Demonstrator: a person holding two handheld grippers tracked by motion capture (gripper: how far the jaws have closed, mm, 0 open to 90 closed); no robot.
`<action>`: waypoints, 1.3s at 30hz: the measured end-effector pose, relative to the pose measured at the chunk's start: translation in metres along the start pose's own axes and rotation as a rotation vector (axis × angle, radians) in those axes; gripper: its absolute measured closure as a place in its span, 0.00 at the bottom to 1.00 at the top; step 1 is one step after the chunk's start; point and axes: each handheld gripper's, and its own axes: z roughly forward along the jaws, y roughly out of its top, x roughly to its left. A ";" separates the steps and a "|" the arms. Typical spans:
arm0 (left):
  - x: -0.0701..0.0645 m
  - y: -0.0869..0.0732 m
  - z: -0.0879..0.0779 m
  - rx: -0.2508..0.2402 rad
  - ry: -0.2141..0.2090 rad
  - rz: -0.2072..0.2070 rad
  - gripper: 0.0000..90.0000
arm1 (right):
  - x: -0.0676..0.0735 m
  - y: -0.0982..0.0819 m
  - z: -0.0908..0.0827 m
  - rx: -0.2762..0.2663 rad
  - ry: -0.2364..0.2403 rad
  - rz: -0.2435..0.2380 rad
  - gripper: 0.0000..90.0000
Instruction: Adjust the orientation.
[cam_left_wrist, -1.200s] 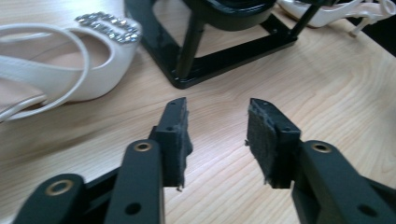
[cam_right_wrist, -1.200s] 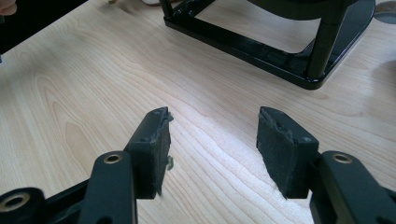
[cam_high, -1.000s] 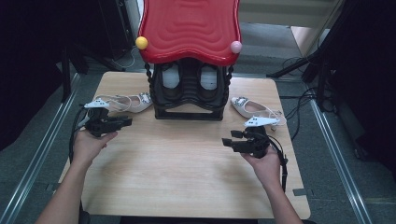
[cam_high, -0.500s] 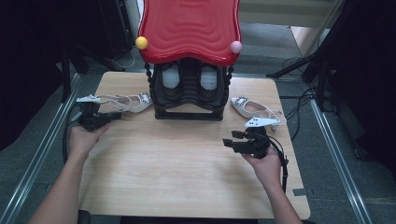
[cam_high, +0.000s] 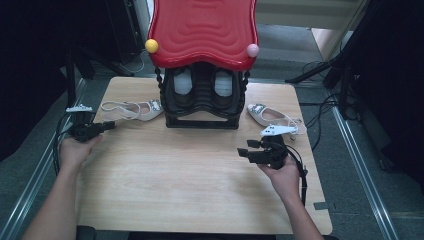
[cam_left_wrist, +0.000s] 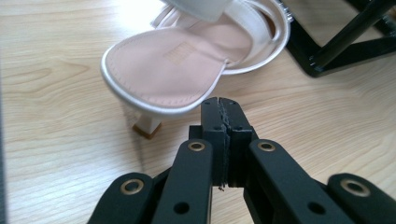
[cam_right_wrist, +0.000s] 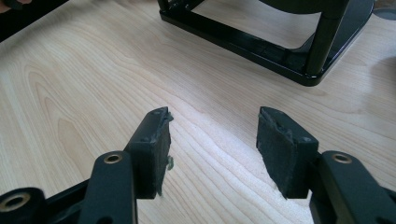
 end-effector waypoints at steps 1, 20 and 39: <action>0.001 -0.002 0.000 0.015 0.008 0.003 1.00 | 0.000 0.000 0.000 0.000 0.000 0.000 0.50; 0.029 0.000 0.014 0.004 0.090 -0.024 1.00 | -0.002 -0.008 -0.006 0.002 -0.022 0.017 0.51; 0.023 0.000 0.023 0.047 0.041 -0.018 1.00 | -0.004 -0.012 -0.011 -0.006 -0.032 0.030 0.51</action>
